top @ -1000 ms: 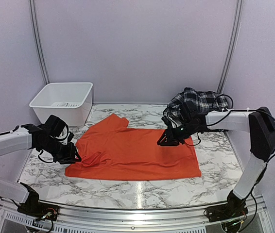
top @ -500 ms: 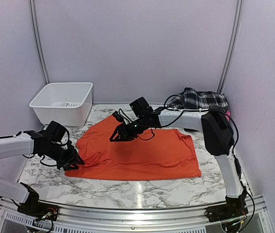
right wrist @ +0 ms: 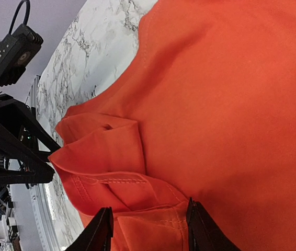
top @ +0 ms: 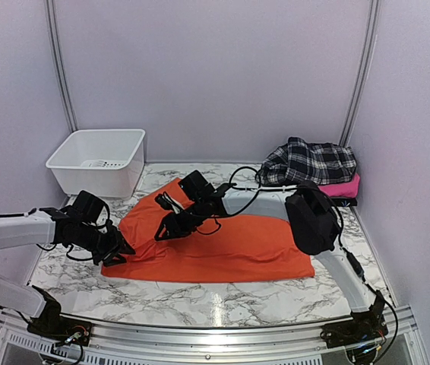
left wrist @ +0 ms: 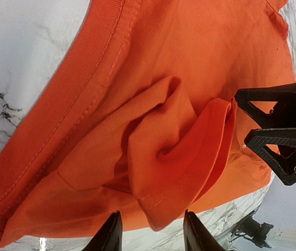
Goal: Fold and stack the mixed laundry pile
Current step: Fold the flattened T-shirt at the center of the board.
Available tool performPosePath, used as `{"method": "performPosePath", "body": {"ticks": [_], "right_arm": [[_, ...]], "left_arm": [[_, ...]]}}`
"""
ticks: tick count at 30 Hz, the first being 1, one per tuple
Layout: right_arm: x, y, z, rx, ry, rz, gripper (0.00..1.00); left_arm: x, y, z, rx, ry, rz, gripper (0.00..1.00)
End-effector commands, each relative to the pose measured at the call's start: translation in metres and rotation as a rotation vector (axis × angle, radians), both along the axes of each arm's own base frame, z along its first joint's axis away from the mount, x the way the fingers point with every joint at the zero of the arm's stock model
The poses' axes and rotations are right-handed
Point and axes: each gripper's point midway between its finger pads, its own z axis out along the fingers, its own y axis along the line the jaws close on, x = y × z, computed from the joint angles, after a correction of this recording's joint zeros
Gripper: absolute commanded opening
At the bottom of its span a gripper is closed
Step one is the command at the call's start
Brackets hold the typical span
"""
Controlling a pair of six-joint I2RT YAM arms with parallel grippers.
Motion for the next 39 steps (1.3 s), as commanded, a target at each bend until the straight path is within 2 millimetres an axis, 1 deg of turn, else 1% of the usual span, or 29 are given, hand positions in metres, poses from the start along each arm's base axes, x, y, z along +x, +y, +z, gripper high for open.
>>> {"method": "performPosePath", "body": {"ticks": [1,4,6,8,10,11,12,13,14,18,19,20,21,23,24,26,27,31,32,36,39], "right_arm": [[0.011,0.002,0.004,-0.016,-0.046,-0.022,0.43],[0.012,0.004,0.005,-0.011,-0.047,-0.023,0.42],[0.012,0.005,0.003,-0.01,-0.041,-0.018,0.37],[0.01,0.006,-0.002,-0.014,-0.03,-0.01,0.29],[0.011,0.005,-0.005,-0.019,-0.026,-0.012,0.27],[0.012,0.005,-0.007,-0.024,-0.024,-0.015,0.29],[0.013,0.004,-0.01,-0.036,-0.025,-0.023,0.34],[0.015,0.003,-0.014,-0.053,-0.028,-0.032,0.41],[0.017,0.003,-0.016,-0.065,-0.032,-0.039,0.44],[0.022,-0.001,-0.02,-0.096,-0.052,-0.059,0.44],[0.022,-0.001,-0.021,-0.097,-0.048,-0.058,0.43],[0.019,-0.001,-0.021,-0.095,-0.041,-0.051,0.38],[0.018,0.0,-0.021,-0.091,-0.036,-0.045,0.33],[0.014,0.0,-0.019,-0.081,-0.026,-0.032,0.17],[0.014,0.0,-0.017,-0.073,-0.027,-0.029,0.11],[0.013,0.0,-0.002,-0.047,-0.043,-0.03,0.02],[0.014,0.0,0.003,-0.039,-0.054,-0.035,0.0],[0.023,-0.009,0.019,-0.021,-0.089,-0.073,0.0],[0.025,-0.014,0.017,-0.028,-0.085,-0.094,0.0],[0.038,-0.032,0.022,-0.016,-0.086,-0.17,0.0],[0.046,-0.039,0.029,0.007,-0.088,-0.209,0.0]], "left_arm": [[0.013,-0.006,-0.002,-0.014,-0.019,0.018,0.42],[0.019,-0.008,-0.003,-0.017,-0.027,0.019,0.42],[0.022,-0.009,-0.003,-0.018,-0.03,0.02,0.41],[0.025,-0.011,-0.002,-0.02,-0.036,0.02,0.4],[0.028,-0.012,0.0,-0.022,-0.044,0.022,0.38],[0.029,-0.012,0.0,-0.023,-0.045,0.022,0.38],[0.03,-0.013,0.0,-0.024,-0.043,0.02,0.38],[0.03,-0.013,0.0,-0.024,-0.043,0.02,0.38],[0.03,-0.013,0.0,-0.024,-0.042,0.02,0.38],[0.03,-0.014,-0.002,-0.024,-0.036,0.019,0.38],[0.03,-0.014,-0.002,-0.025,-0.036,0.018,0.38],[0.031,-0.014,-0.001,-0.023,-0.037,0.019,0.38],[0.031,-0.014,-0.001,-0.021,-0.039,0.019,0.38],[0.033,-0.013,-0.001,-0.017,-0.044,0.024,0.37],[0.034,-0.013,0.0,-0.015,-0.048,0.026,0.36],[0.037,-0.012,0.002,-0.009,-0.059,0.031,0.34],[0.039,-0.012,0.003,-0.004,-0.065,0.033,0.33],[0.049,-0.011,0.006,0.015,-0.087,0.047,0.28],[0.052,-0.01,0.008,0.018,-0.095,0.052,0.28],[0.064,-0.014,0.007,0.028,-0.096,0.046,0.27],[0.073,-0.015,0.005,0.041,-0.099,0.045,0.27]]}}
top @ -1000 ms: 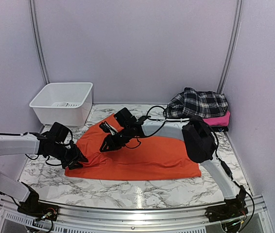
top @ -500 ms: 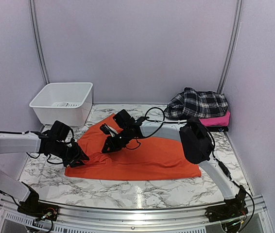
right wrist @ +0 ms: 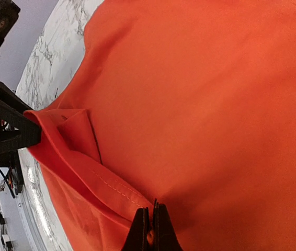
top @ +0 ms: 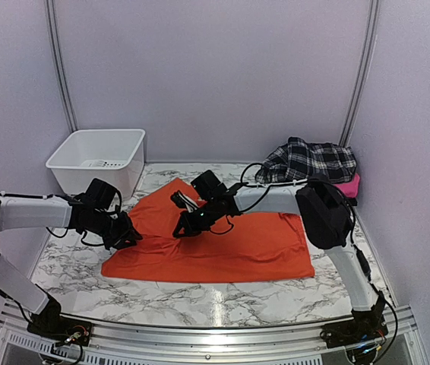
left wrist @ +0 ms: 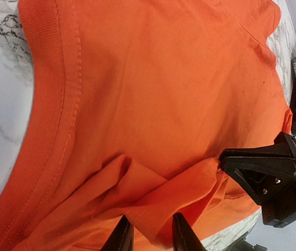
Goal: Fold and stack the mixed laundry pile
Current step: Fold the flattened T-shirt at the center of the board.
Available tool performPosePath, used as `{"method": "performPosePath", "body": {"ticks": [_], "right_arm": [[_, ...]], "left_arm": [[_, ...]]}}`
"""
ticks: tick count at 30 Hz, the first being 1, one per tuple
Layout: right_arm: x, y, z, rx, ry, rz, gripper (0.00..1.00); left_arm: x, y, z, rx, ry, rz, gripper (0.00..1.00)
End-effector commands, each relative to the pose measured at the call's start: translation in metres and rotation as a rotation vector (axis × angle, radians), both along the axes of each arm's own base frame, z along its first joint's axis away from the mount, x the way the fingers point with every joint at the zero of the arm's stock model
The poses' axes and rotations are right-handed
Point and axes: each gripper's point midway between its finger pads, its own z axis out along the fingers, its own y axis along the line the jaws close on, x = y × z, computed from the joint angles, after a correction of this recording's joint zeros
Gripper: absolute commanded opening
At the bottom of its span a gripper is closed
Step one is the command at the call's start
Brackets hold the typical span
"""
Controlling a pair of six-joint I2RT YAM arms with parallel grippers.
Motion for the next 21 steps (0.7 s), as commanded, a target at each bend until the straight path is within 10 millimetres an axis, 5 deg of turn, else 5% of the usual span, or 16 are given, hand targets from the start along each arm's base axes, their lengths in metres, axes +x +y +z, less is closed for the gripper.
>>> {"method": "performPosePath", "body": {"ticks": [1,7,17,21], "right_arm": [[0.032,-0.005,0.044,0.098,-0.075,-0.095,0.0],[0.034,-0.001,0.036,0.105,-0.043,-0.097,0.0],[0.026,-0.003,0.018,0.077,0.01,-0.079,0.0],[0.027,-0.006,0.015,0.064,0.011,-0.086,0.0]], "left_arm": [[0.02,0.0,0.002,0.025,-0.033,0.006,0.27],[0.034,0.006,-0.01,0.07,-0.026,0.025,0.27],[0.065,-0.011,-0.001,0.055,-0.109,-0.053,0.0],[0.073,-0.016,0.002,0.067,-0.14,-0.1,0.0]]}}
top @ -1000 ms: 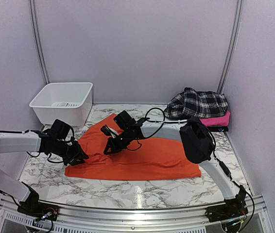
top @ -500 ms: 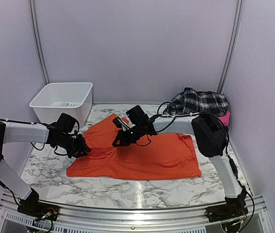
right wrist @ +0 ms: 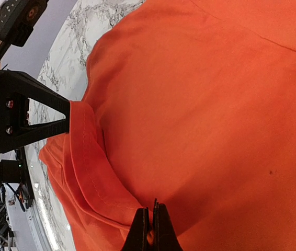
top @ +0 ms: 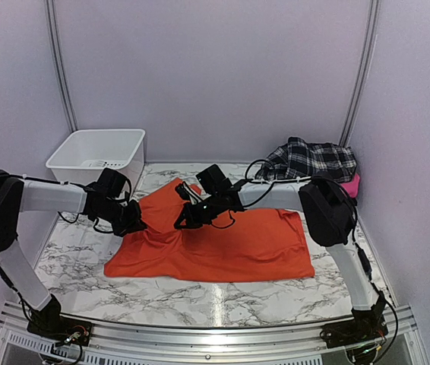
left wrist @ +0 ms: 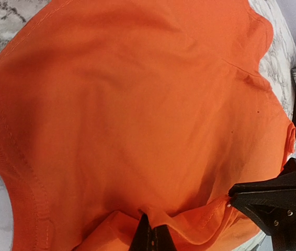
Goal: Fold and stack the mixed laundry pile
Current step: Fold the flattened T-shirt at the center of the board.
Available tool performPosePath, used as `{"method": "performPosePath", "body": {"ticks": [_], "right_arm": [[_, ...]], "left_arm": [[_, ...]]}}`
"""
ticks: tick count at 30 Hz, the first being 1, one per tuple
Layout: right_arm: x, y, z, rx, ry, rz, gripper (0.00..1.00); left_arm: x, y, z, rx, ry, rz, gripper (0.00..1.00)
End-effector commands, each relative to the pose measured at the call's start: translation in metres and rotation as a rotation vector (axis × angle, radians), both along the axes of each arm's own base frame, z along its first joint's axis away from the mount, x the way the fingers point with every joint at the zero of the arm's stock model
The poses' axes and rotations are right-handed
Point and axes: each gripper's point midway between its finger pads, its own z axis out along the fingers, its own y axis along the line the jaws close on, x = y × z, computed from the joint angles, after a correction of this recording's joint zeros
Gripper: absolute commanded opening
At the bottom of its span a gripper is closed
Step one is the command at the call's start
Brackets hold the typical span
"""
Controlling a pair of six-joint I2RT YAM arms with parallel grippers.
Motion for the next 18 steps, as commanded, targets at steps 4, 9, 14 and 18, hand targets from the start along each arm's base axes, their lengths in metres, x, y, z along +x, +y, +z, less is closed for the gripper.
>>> {"method": "performPosePath", "body": {"ticks": [4,9,14,18], "right_arm": [[0.007,-0.008,-0.007,-0.04,0.011,-0.053,0.0],[0.015,-0.029,-0.01,-0.07,0.025,-0.124,0.1],[0.02,-0.062,0.013,-0.09,-0.012,-0.196,0.34],[0.019,-0.105,0.052,-0.095,-0.087,-0.234,0.53]], "left_arm": [[0.019,-0.005,0.0,0.056,-0.044,-0.095,0.0],[0.022,-0.004,-0.01,0.1,-0.028,-0.121,0.02],[0.031,0.017,0.012,0.205,-0.093,-0.089,0.37],[0.021,0.025,0.043,0.223,-0.149,-0.124,0.71]]}}
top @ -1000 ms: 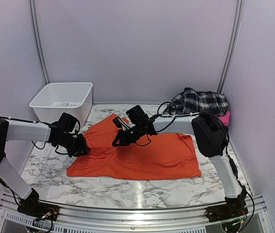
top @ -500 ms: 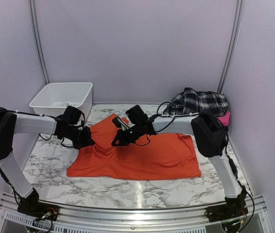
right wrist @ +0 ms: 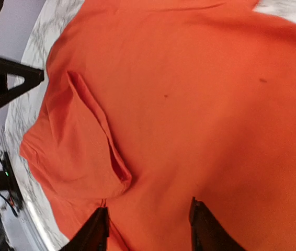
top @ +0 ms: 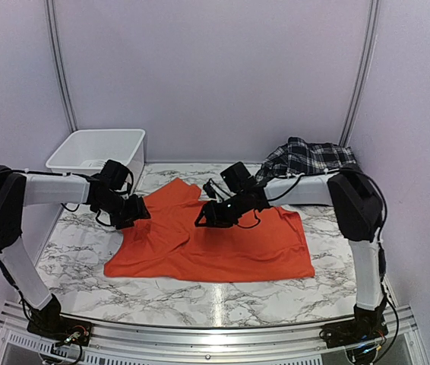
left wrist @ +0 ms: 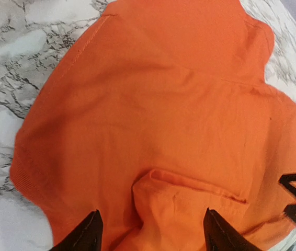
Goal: Fold and stack the mixed laundry pile
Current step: Fold the flattened T-shirt at the center of the board, then smooth out the 1/3-folded T-shirt at the center of the board.
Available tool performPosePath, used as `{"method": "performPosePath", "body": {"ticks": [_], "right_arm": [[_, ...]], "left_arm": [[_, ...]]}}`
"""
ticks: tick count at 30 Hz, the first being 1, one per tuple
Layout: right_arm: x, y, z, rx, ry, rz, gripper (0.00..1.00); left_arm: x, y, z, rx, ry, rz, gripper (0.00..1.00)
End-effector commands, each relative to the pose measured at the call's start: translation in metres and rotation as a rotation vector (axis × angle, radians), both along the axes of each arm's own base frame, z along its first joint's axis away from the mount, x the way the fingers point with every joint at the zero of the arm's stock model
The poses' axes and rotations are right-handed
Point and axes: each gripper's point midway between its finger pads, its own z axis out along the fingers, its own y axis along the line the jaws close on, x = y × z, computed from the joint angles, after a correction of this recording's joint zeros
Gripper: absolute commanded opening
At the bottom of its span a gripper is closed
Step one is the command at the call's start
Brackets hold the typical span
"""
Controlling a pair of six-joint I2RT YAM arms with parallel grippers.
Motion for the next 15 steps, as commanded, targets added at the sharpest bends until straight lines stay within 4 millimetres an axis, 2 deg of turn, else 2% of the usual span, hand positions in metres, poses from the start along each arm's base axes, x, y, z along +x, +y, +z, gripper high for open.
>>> {"method": "performPosePath", "body": {"ticks": [1,2,3,5,10,13,15], "right_arm": [[0.011,-0.046,0.067,-0.01,-0.147,-0.065,0.58],[0.005,-0.057,0.079,-0.02,-0.17,-0.062,0.62],[-0.001,-0.068,0.081,-0.038,-0.17,-0.058,0.64],[-0.022,-0.093,0.072,-0.087,-0.13,-0.042,0.67],[-0.08,-0.137,0.053,-0.101,-0.007,-0.02,0.67],[-0.109,-0.151,0.04,-0.085,0.067,-0.034,0.66],[-0.121,-0.162,0.026,-0.098,0.109,-0.06,0.65]], "left_arm": [[-0.011,0.015,0.048,0.046,-0.087,-0.045,0.8],[-0.018,0.015,0.053,0.035,-0.09,-0.06,0.87],[-0.027,0.014,0.056,0.02,-0.086,-0.08,0.92],[-0.047,0.01,0.056,-0.025,-0.058,-0.124,0.96],[-0.091,-0.003,0.037,-0.056,0.029,-0.184,0.99],[-0.104,-0.009,0.023,-0.048,0.073,-0.186,0.99],[-0.107,-0.013,0.014,-0.046,0.094,-0.184,0.99]]}}
